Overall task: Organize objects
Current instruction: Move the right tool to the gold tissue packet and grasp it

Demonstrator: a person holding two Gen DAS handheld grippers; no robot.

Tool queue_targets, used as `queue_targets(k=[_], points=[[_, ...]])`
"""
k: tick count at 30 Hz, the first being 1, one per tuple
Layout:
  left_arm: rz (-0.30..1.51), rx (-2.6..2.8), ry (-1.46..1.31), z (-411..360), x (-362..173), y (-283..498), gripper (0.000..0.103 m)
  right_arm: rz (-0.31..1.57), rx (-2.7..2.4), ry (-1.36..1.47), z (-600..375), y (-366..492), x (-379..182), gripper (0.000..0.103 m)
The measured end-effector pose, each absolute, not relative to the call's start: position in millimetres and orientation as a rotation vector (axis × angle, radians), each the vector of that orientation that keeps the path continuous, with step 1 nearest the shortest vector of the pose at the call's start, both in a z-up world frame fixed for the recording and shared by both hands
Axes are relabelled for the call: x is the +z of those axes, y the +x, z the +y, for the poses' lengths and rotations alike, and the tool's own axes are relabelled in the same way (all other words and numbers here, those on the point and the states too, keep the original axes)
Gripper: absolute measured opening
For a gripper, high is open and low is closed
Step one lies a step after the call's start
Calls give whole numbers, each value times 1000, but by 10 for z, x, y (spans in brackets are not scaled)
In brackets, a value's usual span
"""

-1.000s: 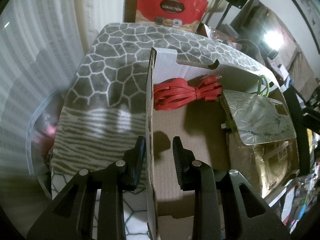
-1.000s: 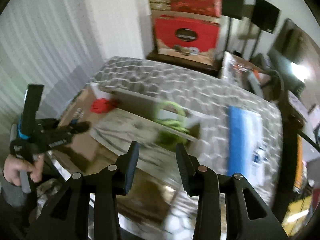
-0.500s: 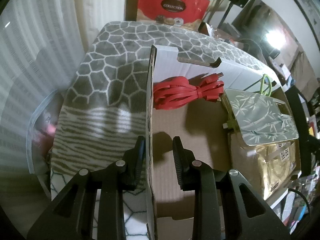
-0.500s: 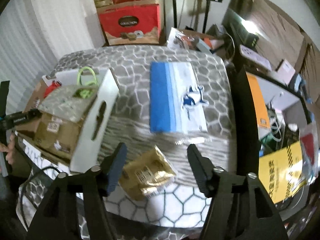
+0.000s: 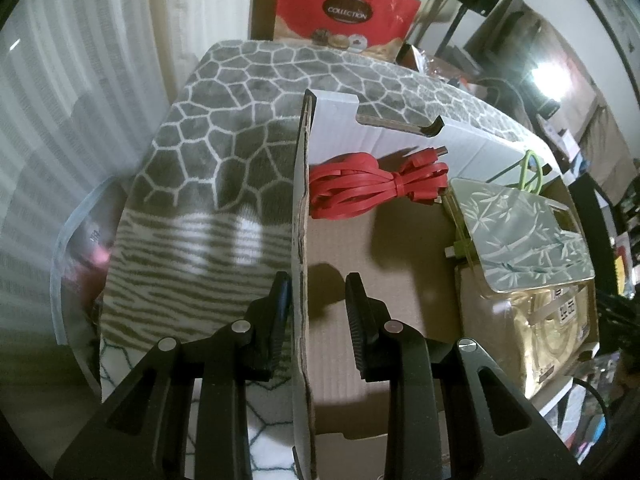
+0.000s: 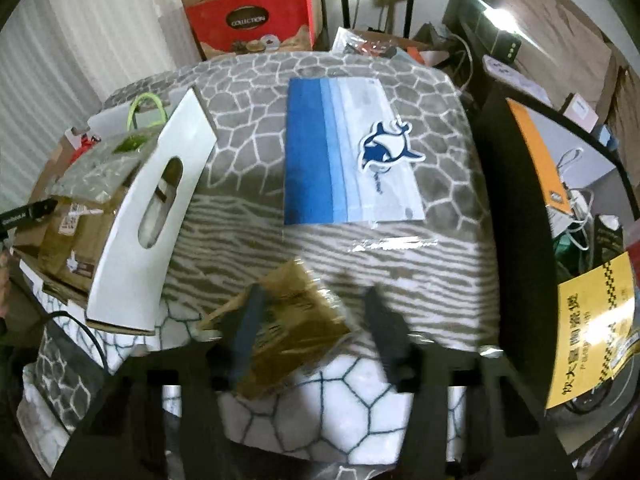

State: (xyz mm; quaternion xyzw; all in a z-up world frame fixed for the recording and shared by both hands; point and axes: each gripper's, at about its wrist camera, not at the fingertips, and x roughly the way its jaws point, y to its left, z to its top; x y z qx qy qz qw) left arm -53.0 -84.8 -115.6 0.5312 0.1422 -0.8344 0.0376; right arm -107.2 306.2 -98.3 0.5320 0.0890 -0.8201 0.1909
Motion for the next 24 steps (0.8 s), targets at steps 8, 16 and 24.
queue_targets(k=[8, 16, 24], points=[[451, -2562, 1632, -856, -1159, -526, 25, 207, -2337, 1437, 3114, -1053, -836, 2], [462, -2562, 1636, -891, -1163, -532, 25, 177, -2355, 1363, 3088, -1039, -526, 5], [458, -2564, 1635, -883, -1157, -526, 25, 257, -2318, 1426, 2980, -912, -779, 74]])
